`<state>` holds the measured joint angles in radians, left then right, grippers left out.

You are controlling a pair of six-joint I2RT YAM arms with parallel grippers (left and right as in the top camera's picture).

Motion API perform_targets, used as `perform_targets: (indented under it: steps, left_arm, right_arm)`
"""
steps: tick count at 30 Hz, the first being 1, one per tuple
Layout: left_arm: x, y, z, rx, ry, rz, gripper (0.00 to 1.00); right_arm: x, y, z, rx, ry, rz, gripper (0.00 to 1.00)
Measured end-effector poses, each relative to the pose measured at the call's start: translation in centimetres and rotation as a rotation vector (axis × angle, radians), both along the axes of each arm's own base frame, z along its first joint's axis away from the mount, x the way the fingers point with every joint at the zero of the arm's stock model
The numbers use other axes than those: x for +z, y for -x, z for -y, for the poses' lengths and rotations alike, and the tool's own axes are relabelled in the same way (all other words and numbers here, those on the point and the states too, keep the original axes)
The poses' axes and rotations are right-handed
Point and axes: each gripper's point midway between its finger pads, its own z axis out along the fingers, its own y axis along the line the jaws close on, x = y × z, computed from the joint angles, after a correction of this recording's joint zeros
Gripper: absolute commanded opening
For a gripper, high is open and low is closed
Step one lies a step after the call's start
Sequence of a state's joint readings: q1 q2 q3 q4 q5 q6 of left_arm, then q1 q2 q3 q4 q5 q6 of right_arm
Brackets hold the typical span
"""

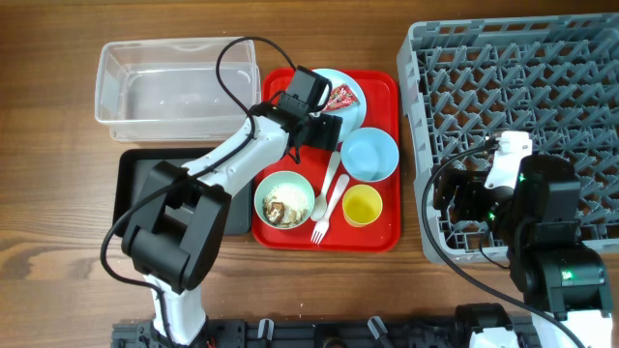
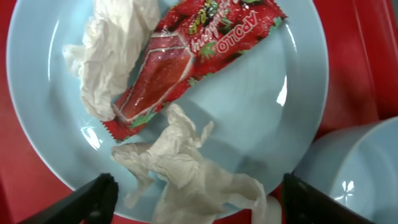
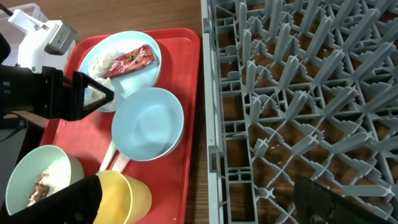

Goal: Sort waste into correct bins and load items into the dishwasher rack
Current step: 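Grasp the white tissue with the left gripper, then carry the tissue over the clear bin and open the left gripper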

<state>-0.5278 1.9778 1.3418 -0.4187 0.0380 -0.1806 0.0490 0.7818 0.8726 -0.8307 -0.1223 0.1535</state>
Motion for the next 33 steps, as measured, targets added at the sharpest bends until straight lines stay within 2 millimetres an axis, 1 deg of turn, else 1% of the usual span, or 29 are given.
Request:
perform_targets:
  steps: [4,6,7,11,14,17,19,20,21,23,24,26,27,28,29,30,32,33]
  left_arm:
    - [-0.1,-0.2,-0.3,0.003,-0.017,0.008,0.52]
    - [-0.3,-0.2,-0.3,0.003,-0.020,0.006,0.49]
    - [-0.4,-0.1,-0.3,0.003,-0.022,0.003,0.45]
    - [-2.1,0.3,-0.6,-0.002,-0.047,-0.035,0.18]
    - [-2.3,0.3,-0.6,-0.002,-0.049,-0.037,0.05]
    - [-2.2,0.3,-0.7,0.001,-0.051,-0.035,0.04]
    - [-1.8,0.2,-0.7,0.002,-0.049,-0.028,0.04]
    - [-1.3,0.3,-0.7,0.002,-0.046,-0.022,0.04]
    - [-0.3,0.3,-0.7,0.003,-0.037,-0.007,0.04]
    - [2.6,0.2,-0.7,0.005,-0.011,0.039,0.04]
    - [5.5,0.0,-0.8,0.012,0.014,0.093,0.04]
    - [9.5,-0.5,-1.7,0.040,0.039,0.182,0.05]
    - [12.3,-1.0,-3.1,0.079,0.045,0.246,0.05]
    - [13.7,-1.4,-4.3,0.112,0.045,0.283,0.09]
    - [15.2,-2.1,-6.6,0.173,0.032,0.323,0.09]
    - [15.5,-2.6,-7.9,0.205,0.024,0.333,0.09]
    - [15.4,-3.8,-11.5,0.290,-0.006,0.338,0.10]
    - [15.2,-4.4,-13.5,0.337,-0.025,0.335,0.14]
  right_arm:
    - [0.0,0.0,0.0,0.000,0.000,0.000,1.00]
    - [0.0,0.0,0.0,0.000,0.000,0.000,1.00]
    - [0.0,0.0,0.0,0.000,0.000,0.000,1.00]
    - [0.0,0.0,0.0,0.000,0.000,0.000,1.00]
    - [0.0,0.0,0.0,0.000,0.000,0.000,1.00]
    - [0.0,0.0,0.0,0.000,0.000,0.000,1.00]
    - [0.0,0.0,0.0,0.000,0.000,0.000,1.00]
    - [0.0,0.0,0.0,0.000,0.000,0.000,1.00]
    - [0.0,0.0,0.0,0.000,0.000,0.000,1.00]
    - [0.0,0.0,0.0,0.000,0.000,0.000,1.00]
    - [0.0,0.0,0.0,0.000,0.000,0.000,1.00]
    - [0.0,0.0,0.0,0.000,0.000,0.000,1.00]
    - [0.0,0.0,0.0,0.000,0.000,0.000,1.00]
    - [0.0,0.0,0.0,0.000,0.000,0.000,1.00]
    - [0.0,0.0,0.0,0.000,0.000,0.000,1.00]
    - [0.0,0.0,0.0,0.000,0.000,0.000,1.00]
    - [0.0,0.0,0.0,0.000,0.000,0.000,1.00]
    - [0.0,0.0,0.0,0.000,0.000,0.000,1.00]
